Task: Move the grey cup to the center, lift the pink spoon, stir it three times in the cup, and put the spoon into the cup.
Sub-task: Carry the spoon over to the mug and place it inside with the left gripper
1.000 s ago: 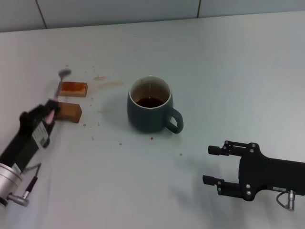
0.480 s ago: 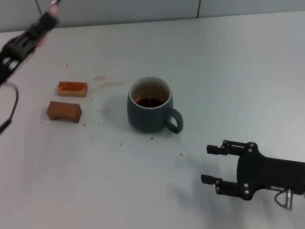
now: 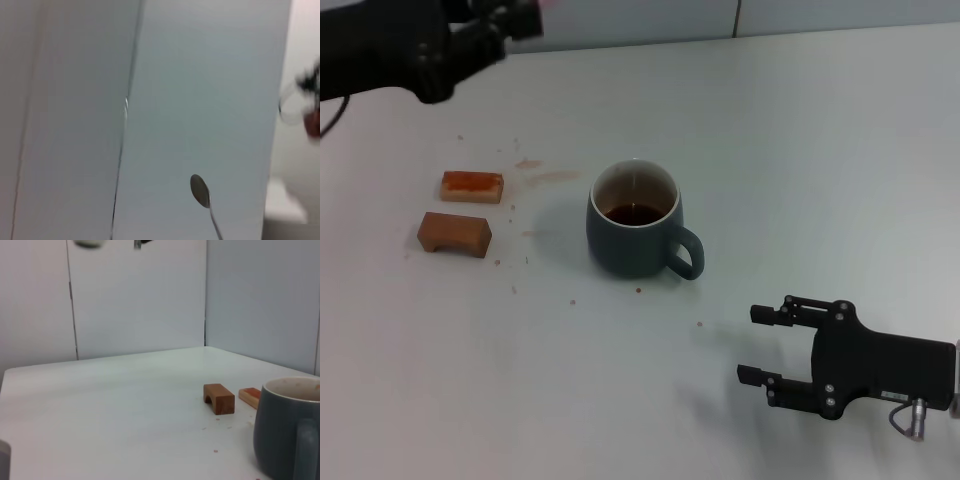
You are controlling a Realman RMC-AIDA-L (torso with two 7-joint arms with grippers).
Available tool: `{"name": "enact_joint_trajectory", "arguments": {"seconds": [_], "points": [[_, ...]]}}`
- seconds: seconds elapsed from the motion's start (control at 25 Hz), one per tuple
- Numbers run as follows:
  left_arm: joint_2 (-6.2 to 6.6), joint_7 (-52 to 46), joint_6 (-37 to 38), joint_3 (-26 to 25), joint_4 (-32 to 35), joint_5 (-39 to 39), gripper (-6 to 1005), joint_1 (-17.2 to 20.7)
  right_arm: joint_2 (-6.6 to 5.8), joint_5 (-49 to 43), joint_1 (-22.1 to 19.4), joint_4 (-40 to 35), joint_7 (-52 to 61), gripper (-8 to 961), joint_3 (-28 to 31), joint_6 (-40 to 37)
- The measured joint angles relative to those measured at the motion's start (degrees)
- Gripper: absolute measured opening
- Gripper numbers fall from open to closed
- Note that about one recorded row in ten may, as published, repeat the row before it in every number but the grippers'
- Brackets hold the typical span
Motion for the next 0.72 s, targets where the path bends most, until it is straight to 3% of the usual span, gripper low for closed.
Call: {"name": "enact_joint_trajectory", "arguments": {"seconds": [0.08,0.12,0.24,0.32,0.44,0.52,0.56,0.72], "points": [[0.00,-0.5,0.0,0.9,3.4,2.6,139,-0.1,0.00,0.0,0.0,0.2,0.0,675,0.0,0.2],[-0.07,-1.6,-0.3,2.8,10.1,8.0,139,-0.7,0.00,0.0,0.1,0.4,0.0,675,0.0,0.7],[-0.15,-2.6,-0.6,4.7,15.2,12.4,141,-1.2,0.00,0.0,0.1,0.6,0.0,675,0.0,1.0],[-0.22,-4.6,-1.4,9.3,22.4,20.4,142,-1.9,0.06,0.0,0.2,0.7,0.0,675,0.0,1.1],[-0.26,-6.3,-1.5,12.5,25.7,25.0,143,-2.6,0.07,0.0,0.2,0.7,0.0,675,0.1,1.1],[-0.33,-8.5,-1.5,18.1,29.8,33.5,144,-4.0,0.09,0.0,0.2,0.9,0.0,675,0.1,1.3],[-0.33,-8.5,-1.5,18.1,29.8,33.5,144,-4.0,0.09,0.0,0.2,0.9,0.0,675,0.1,1.3],[-0.60,-11.9,-1.3,27.1,32.7,43.3,146,-6.5,0.09,0.0,0.2,1.3,0.1,675,0.1,1.6]]}}
